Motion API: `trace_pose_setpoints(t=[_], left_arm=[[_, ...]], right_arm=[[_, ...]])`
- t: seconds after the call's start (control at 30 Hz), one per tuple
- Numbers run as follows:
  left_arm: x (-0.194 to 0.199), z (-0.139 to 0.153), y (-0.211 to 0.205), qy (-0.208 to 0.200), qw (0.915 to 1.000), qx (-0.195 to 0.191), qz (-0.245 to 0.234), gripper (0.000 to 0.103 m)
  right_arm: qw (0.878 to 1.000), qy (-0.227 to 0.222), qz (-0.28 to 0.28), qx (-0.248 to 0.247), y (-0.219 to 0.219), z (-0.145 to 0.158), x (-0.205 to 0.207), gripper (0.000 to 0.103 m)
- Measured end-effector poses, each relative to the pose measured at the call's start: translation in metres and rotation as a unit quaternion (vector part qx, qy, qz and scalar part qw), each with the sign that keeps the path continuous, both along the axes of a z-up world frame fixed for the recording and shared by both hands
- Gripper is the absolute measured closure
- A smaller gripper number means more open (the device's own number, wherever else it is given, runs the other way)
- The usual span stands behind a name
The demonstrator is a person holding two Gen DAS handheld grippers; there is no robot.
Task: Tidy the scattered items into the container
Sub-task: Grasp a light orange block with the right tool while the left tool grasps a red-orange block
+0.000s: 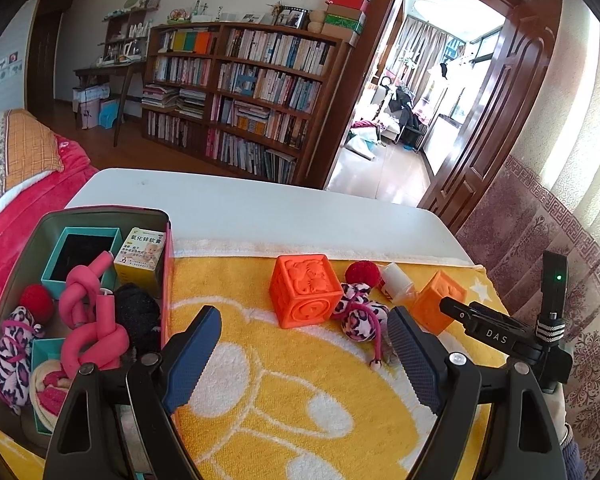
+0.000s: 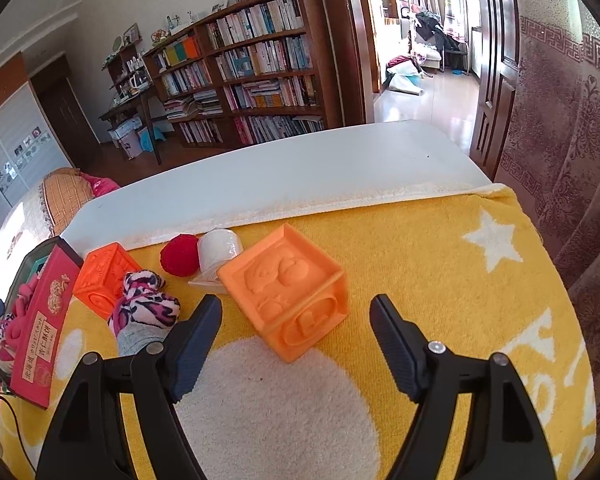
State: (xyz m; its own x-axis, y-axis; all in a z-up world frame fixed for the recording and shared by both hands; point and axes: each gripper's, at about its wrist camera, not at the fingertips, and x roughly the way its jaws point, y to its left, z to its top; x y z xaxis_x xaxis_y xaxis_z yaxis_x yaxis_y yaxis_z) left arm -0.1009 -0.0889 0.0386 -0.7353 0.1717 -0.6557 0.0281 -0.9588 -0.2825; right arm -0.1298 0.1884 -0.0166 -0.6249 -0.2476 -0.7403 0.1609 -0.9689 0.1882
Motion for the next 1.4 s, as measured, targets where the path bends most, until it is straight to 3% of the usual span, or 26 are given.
trace_pose_setpoints(t=[0.37,0.43,0.53,1.03,1.4], left_arm=[[-0.021,-0.019,0.002,-0.023,0.9995,0.007,0.018,0.016],[-0.025,-0.022,0.005,-0.026,0.9995,0.005,0.017,0.016],[-0.035,-0.027,0.013,-0.030,0.9994,-0.001,0.015,0.016],[-0.094,-0.058,0.048,-0.060,0.9977,-0.031,0.010,0.016],[-0.119,-0.078,0.045,-0.076,0.9958,-0.039,0.033,0.016]], right_arm=[[1.000,0.005,0.011,0.011,-0.007,-0.016,-0.009,0.023],[1.000,0.008,0.013,0.024,-0.011,-0.017,-0.010,0.031],[0.999,0.014,0.012,0.034,-0.014,-0.015,-0.008,0.032],[1.000,0.011,-0.005,0.012,-0.002,-0.016,-0.008,0.032],[1.000,0.010,-0.005,0.011,-0.002,-0.016,-0.009,0.032]])
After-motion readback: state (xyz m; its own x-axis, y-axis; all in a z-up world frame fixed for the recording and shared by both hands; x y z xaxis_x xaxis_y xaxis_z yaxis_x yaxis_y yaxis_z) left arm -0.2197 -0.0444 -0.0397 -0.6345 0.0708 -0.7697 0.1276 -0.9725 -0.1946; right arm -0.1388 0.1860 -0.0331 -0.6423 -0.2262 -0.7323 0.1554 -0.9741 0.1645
